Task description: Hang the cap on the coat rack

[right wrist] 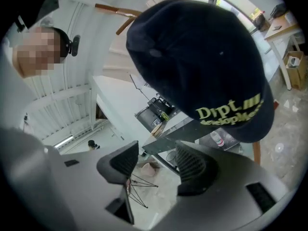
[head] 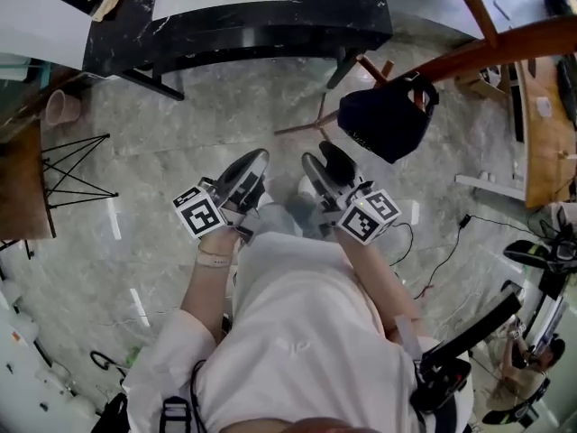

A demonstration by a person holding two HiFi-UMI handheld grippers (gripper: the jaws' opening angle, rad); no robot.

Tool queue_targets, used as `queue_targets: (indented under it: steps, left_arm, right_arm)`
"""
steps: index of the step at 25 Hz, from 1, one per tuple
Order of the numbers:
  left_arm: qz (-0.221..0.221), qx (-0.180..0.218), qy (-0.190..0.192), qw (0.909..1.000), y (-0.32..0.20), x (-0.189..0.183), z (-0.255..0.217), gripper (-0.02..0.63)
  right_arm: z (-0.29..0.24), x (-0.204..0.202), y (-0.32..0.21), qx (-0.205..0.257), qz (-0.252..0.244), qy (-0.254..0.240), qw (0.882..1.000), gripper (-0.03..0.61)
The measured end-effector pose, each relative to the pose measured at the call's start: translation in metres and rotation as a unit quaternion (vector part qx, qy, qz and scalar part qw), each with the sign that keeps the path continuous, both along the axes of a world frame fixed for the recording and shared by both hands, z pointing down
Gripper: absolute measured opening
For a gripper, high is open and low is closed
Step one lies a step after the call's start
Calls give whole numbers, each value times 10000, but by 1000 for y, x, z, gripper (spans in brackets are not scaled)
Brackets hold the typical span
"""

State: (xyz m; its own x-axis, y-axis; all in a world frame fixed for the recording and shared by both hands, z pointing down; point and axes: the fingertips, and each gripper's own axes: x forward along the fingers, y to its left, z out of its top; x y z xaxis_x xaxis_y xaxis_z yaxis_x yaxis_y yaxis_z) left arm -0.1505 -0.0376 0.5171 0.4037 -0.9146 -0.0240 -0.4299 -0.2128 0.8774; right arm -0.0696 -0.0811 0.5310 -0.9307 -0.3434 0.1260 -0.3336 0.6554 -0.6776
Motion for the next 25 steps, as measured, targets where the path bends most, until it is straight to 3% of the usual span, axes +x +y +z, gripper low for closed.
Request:
queue_targets:
  steps: [13, 25]
  left_arm:
    - [-1497, 189, -267, 9882, 74, -89, -46, 8]
    - [-2017, 639, -626, 9754, 88, -120, -108, 8]
  right_arm:
    - [-58, -135, 40, 496, -1612, -440, 9847, 225]
    - [-122, -202, 67, 883, -2368, -1060, 9617, 224]
